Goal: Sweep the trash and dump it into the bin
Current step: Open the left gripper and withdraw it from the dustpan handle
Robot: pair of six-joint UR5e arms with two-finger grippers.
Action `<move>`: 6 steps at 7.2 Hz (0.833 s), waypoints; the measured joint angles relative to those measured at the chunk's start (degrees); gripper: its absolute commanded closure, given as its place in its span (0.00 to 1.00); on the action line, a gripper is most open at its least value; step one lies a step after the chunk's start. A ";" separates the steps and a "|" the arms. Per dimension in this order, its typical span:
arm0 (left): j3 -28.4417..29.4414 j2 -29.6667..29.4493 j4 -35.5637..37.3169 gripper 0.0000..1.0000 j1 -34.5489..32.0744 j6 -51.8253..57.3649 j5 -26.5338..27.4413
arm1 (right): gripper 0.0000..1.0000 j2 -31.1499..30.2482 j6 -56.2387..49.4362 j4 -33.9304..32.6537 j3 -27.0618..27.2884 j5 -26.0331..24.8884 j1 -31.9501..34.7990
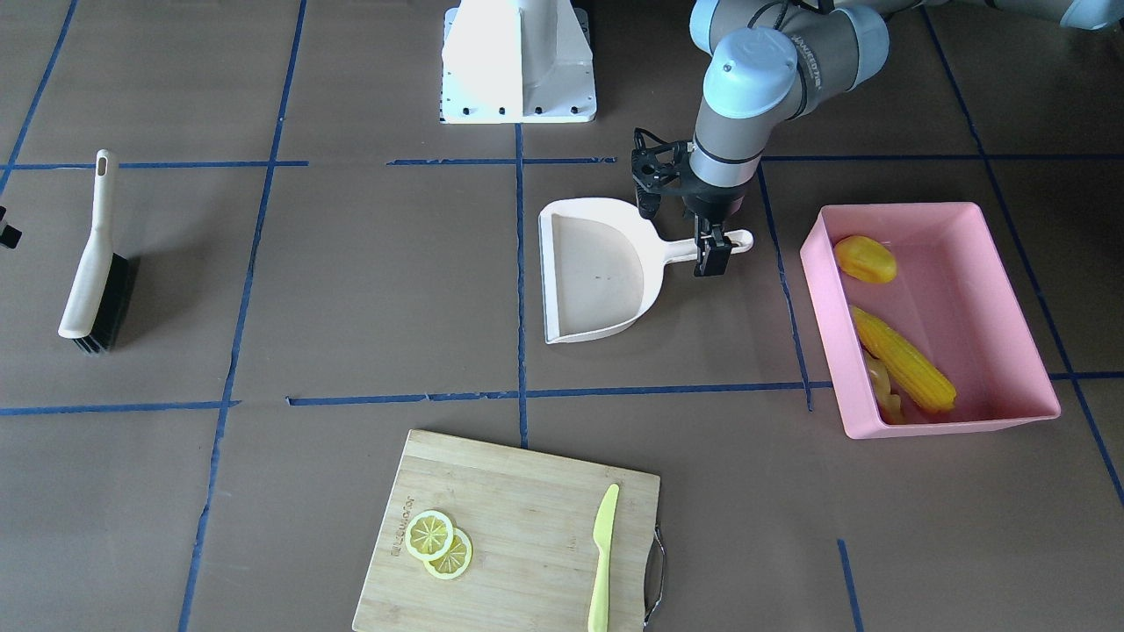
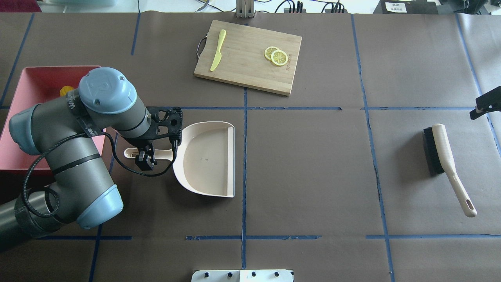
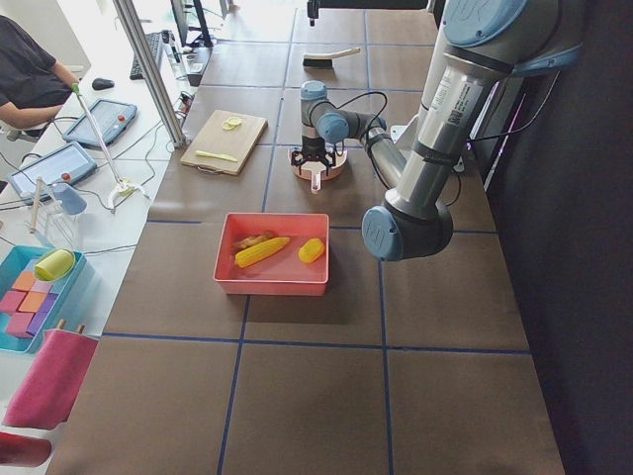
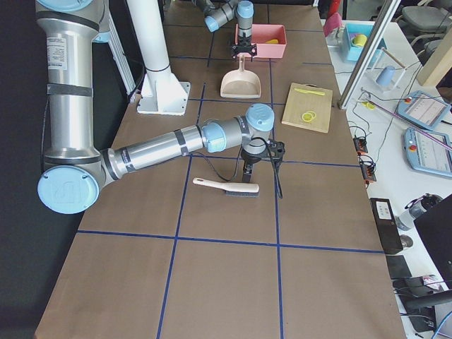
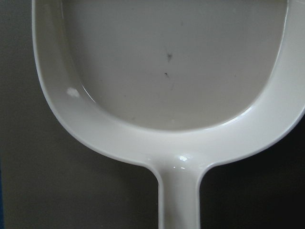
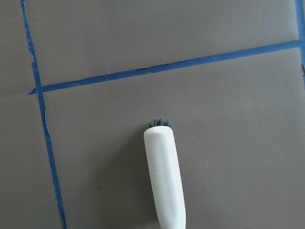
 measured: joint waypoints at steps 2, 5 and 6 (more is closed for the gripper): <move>-3.53 0.55 0.21 0.00 -5.44 -6.78 -0.37 | 0.00 0.48 -0.08 0.05 0.03 -0.17 0.75; -2.81 5.61 1.93 0.00 -18.13 -20.73 -0.42 | 0.00 2.41 -0.15 0.07 0.08 -2.76 2.11; -1.08 7.07 3.19 0.00 -22.38 -21.94 -0.56 | 0.00 3.20 -0.27 0.05 -0.05 -3.85 2.18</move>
